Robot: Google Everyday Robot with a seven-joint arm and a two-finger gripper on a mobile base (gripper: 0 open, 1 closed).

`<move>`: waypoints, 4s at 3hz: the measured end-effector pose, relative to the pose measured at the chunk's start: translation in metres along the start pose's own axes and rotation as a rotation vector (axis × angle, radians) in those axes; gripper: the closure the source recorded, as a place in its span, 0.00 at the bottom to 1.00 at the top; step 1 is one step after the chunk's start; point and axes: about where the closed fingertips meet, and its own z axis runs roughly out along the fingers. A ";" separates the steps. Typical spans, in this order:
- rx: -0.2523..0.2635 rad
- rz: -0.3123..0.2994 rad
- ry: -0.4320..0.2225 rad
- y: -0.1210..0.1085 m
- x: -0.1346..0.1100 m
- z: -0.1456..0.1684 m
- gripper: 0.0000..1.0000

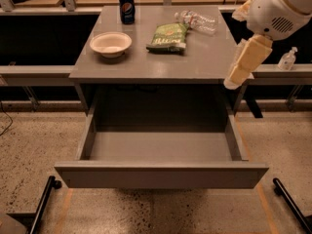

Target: Place green jalapeno chip bag into top drawer

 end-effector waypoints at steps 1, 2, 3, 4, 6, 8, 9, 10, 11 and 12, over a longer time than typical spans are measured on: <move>0.024 0.017 -0.078 -0.024 -0.019 0.024 0.00; 0.069 0.066 -0.193 -0.061 -0.039 0.061 0.00; 0.115 0.125 -0.285 -0.101 -0.056 0.093 0.00; 0.125 0.133 -0.298 -0.108 -0.057 0.099 0.00; 0.098 0.198 -0.315 -0.103 -0.052 0.124 0.00; 0.108 0.331 -0.386 -0.133 -0.051 0.199 0.00; 0.096 0.375 -0.417 -0.150 -0.056 0.234 0.00; 0.089 0.418 -0.442 -0.172 -0.062 0.266 0.00; 0.098 0.444 -0.463 -0.195 -0.065 0.284 0.18; 0.120 0.452 -0.464 -0.208 -0.063 0.288 0.41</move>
Offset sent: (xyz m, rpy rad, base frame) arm 0.1539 0.0581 -0.0273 0.3551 -0.1697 -0.0527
